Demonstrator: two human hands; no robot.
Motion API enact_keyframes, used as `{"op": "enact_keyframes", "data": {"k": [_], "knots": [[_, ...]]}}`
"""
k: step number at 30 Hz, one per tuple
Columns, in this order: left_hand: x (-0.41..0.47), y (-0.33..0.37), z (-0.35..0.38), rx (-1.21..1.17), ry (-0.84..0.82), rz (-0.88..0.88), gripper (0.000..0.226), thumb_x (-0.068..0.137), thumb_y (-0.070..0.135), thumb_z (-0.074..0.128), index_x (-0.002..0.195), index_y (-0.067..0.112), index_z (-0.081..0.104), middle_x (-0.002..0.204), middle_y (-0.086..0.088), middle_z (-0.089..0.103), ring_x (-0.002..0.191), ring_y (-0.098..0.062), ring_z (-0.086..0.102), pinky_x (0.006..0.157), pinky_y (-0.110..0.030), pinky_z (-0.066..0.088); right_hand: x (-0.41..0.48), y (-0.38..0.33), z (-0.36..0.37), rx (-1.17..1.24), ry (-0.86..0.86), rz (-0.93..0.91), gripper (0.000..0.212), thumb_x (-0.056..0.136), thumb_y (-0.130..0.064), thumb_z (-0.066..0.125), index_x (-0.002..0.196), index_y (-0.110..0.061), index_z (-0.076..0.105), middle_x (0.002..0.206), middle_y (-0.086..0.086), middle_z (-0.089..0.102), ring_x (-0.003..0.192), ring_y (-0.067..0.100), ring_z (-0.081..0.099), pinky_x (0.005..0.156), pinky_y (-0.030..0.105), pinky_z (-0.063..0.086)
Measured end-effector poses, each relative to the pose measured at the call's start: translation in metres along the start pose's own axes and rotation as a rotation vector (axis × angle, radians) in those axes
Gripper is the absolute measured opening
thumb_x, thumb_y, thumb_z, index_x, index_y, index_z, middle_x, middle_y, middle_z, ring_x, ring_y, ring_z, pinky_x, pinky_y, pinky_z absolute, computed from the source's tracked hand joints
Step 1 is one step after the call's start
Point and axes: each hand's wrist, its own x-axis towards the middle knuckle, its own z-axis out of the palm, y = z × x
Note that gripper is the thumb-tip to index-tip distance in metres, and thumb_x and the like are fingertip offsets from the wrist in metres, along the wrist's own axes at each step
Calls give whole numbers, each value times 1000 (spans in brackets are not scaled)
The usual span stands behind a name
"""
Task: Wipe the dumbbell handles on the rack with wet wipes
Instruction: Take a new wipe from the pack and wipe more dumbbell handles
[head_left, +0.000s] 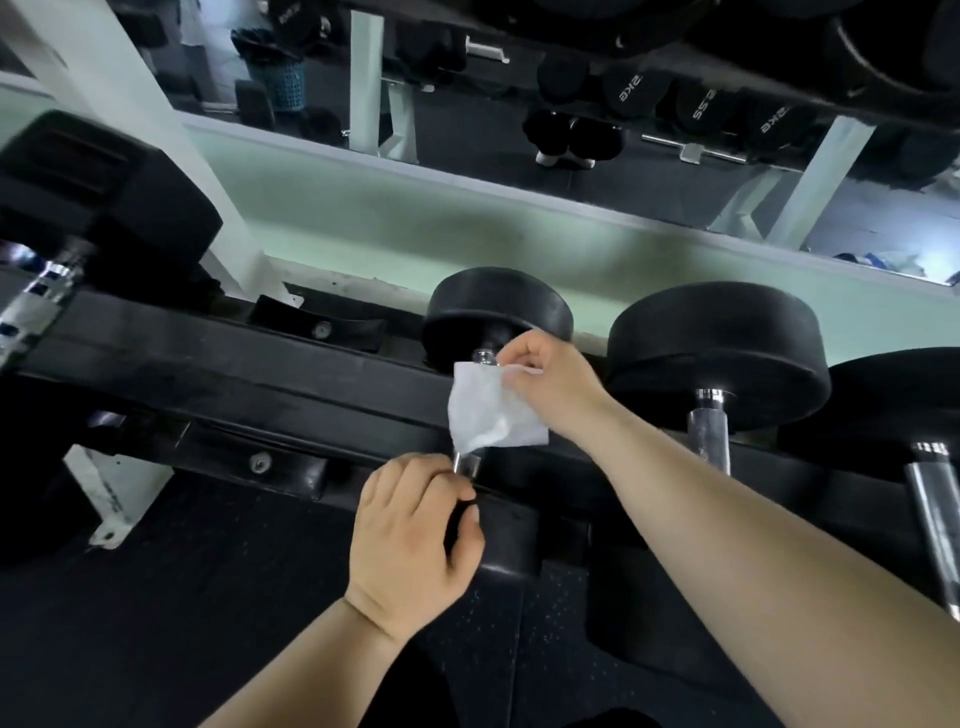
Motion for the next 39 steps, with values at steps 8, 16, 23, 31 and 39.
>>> {"op": "enact_keyframes", "data": {"k": [8,16,23,31,39], "knots": [[-4,-5,5,28,15,21,13,73,25,48,83,19,44,95,5,45,84,-16,47,74,-24,33,19,5,41,-1051,-5,-733,19,59,-2,62,73,-13,69,96,8,67,83,27,62,71,25,48],[-4,-5,4,49,24,33,12,72,25,50,82,19,45,85,0,60,82,-16,48,72,-25,35,-9,36,28,-890,-379,-760,30,80,-21,54,105,-12,67,124,9,60,115,26,56,88,28,48],[-5,-4,5,61,20,21,15,72,25,48,84,19,44,92,4,52,84,-16,47,73,-25,34,17,28,23,-782,-201,-669,31,80,-13,49,101,-2,68,117,12,63,114,29,56,96,34,42],[-3,-2,4,92,6,0,19,71,26,48,89,19,48,82,-4,65,86,-16,47,75,-25,34,13,36,16,-823,-311,-834,26,51,-5,63,76,-6,73,86,8,73,78,27,70,52,40,57],[-3,-2,5,81,10,-2,17,72,26,49,87,19,48,82,-3,65,84,-15,47,73,-24,33,-6,34,21,-787,-384,-915,22,63,-18,46,64,-8,65,70,7,63,67,27,62,41,26,48]]}}
